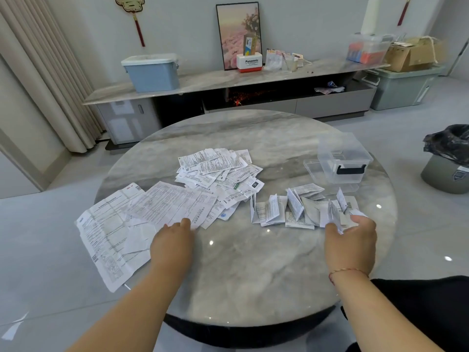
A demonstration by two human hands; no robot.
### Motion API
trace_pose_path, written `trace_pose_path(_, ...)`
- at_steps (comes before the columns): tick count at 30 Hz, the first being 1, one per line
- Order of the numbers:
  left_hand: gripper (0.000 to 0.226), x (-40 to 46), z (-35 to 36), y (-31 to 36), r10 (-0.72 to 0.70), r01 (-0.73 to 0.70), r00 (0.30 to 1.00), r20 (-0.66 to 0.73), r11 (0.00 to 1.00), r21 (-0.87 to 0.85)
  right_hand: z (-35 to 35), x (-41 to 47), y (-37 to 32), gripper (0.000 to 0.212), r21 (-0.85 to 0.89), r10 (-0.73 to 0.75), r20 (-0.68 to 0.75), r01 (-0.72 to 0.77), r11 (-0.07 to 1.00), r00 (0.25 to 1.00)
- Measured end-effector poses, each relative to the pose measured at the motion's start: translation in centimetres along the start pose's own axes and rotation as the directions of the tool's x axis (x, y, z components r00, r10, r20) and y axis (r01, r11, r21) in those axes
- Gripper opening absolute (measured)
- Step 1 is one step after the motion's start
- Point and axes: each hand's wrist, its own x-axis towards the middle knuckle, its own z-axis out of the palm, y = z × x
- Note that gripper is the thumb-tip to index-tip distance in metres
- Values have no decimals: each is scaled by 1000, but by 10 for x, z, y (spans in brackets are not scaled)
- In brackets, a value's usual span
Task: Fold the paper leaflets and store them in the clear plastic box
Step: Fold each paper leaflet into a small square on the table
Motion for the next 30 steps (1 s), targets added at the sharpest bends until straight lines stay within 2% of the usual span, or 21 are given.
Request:
trace_pose_path(2, 52, -1, 1, -7, 104, -101, 991, -80, 994, 39, -1, -10, -4, 39, 8, -113, 51, 112, 994, 992)
trace_pose_path(3, 52, -2, 0, -9, 121, -120, 986, -116, 993, 17, -1, -16, -4, 38, 5, -174, 83, 175, 985, 981)
trace_pose_path(6, 34, -8, -1, -18, 141, -176, 955, -259, 978, -115, -3, -31, -6, 41, 5, -328, 213, 334, 942, 920)
trace_pose_path(8, 13, -22, -6, -21, 227, -309, 895, -384, 937, -166, -1, -37, -6, 46, 27, -365, 308, 375, 927, 879)
trace_pose_path(9, 8, -31, -9, -22, 276, -379, 860, -428, 908, -178, 0, -38, -5, 50, 41, -364, 350, 375, 926, 863)
trace_pose_path(11, 17, -51, -16, -23, 364, -495, 808, -463, 845, -200, 2, -42, -3, 62, 82, -398, 436, 405, 911, 807)
trace_pose_path(12, 17, -61, -17, -21, 401, -543, 793, -459, 807, -233, 2, -43, -1, 72, 115, -448, 490, 454, 884, 748)
trace_pose_path(14, 8, -82, -17, -18, 491, -628, 764, -419, 716, -305, 1, -48, -1, 82, 197, -540, 611, 550, 812, 579)
trace_pose_path(16, 10, -99, -14, -12, 567, -667, 745, -351, 643, -377, 0, -55, 0, 64, 273, -592, 695, 611, 743, 408)
trace_pose_path(18, 12, -111, -9, -4, 580, -649, 758, -298, 629, -428, 0, -61, 3, 35, 289, -583, 740, 625, 726, 335)
trace_pose_path(19, 14, -118, -8, 1, 530, -592, 803, -274, 649, -478, -2, -63, 4, 28, 269, -540, 772, 598, 755, 335)
trace_pose_path(20, 16, -122, -12, 8, 422, -482, 874, -242, 680, -552, -2, -62, 6, 27, 242, -491, 801, 567, 788, 341)
trace_pose_path(21, 17, -126, -15, 14, 264, -326, 945, -195, 691, -645, -1, -63, 8, 30, 211, -448, 820, 540, 815, 356)
trace_pose_path(22, 15, -126, -18, 20, 99, -166, 986, -135, 677, -717, -1, -63, 8, 32, 181, -414, 831, 522, 834, 372)
trace_pose_path(23, 14, -124, -22, 27, -48, -33, 995, -83, 641, -767, -1, -65, 7, 29, 163, -388, 835, 499, 851, 389)
trace_pose_path(25, 15, -114, -27, 31, -269, 166, 963, 15, 547, -821, 1, -67, 5, 22, 160, -355, 833, 430, 889, 425)
trace_pose_path(27, 19, -107, -31, 31, -351, 227, 936, 29, 541, -810, 5, -70, 5, 28, 148, -330, 801, 368, 918, 500)
trace_pose_path(29, 28, -106, -35, 28, -324, 128, 934, -149, 694, -709, 8, -73, 3, 41, 146, -315, 763, 325, 934, 564)
trace_pose_path(30, 30, -108, -36, 27, -237, 29, 938, -251, 778, -628, 9, -75, 2, 47, 155, -313, 759, 310, 938, 570)
